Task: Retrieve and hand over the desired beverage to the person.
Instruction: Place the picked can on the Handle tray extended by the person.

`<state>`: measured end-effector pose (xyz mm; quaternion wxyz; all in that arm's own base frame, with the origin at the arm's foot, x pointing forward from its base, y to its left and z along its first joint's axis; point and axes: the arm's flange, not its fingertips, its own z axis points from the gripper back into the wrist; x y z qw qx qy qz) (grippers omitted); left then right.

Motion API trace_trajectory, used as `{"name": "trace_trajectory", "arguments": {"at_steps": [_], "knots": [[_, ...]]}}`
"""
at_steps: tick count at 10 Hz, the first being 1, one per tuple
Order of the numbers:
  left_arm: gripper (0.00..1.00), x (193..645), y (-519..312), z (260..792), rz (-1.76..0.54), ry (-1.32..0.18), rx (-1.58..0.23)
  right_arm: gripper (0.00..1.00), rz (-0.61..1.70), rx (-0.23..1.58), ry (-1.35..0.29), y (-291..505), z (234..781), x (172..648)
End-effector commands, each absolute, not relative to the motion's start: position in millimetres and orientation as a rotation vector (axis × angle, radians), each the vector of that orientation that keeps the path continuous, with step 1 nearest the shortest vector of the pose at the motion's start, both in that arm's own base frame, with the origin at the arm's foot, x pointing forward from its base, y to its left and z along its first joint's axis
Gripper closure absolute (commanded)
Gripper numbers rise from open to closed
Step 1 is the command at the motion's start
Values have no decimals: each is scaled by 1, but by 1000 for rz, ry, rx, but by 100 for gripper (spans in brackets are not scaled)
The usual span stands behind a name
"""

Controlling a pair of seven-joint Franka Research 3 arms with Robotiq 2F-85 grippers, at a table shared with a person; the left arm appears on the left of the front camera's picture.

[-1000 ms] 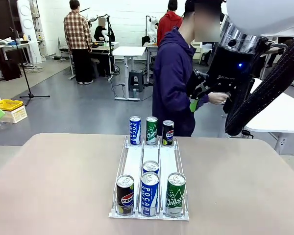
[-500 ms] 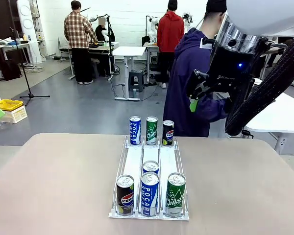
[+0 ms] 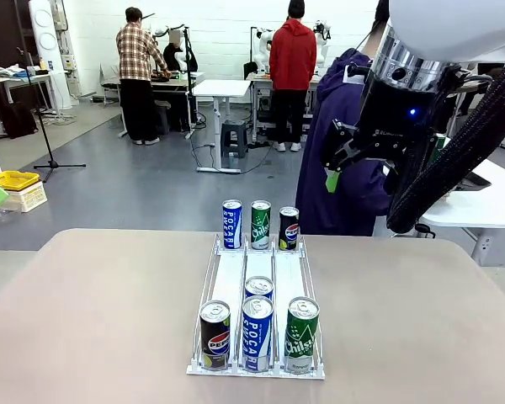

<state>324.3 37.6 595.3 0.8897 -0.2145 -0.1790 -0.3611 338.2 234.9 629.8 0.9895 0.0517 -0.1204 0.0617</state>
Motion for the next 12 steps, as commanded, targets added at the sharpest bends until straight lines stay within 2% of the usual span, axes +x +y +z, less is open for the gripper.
{"name": "trace_trajectory", "arguments": {"at_steps": [1,2,3,5,8,9,12], "knots": [[0,324,40,596,-764,-375,-453,0,131,96,-235,235,632,341],[0,324,40,596,-764,-375,-453,0,124,104,-242,235,630,338],[0,324,40,596,-764,-375,-453,0,316,117,-293,208,628,325],[0,324,40,596,-764,-375,-453,0,423,239,-388,128,634,317],[0,324,40,596,-764,-375,-453,0,405,501,-559,7,640,308],[0,324,40,596,-764,-375,-453,0,473,592,-615,-23,636,300],[0,324,40,596,-764,-375,-453,0,498,659,-714,-88,626,282]]}}
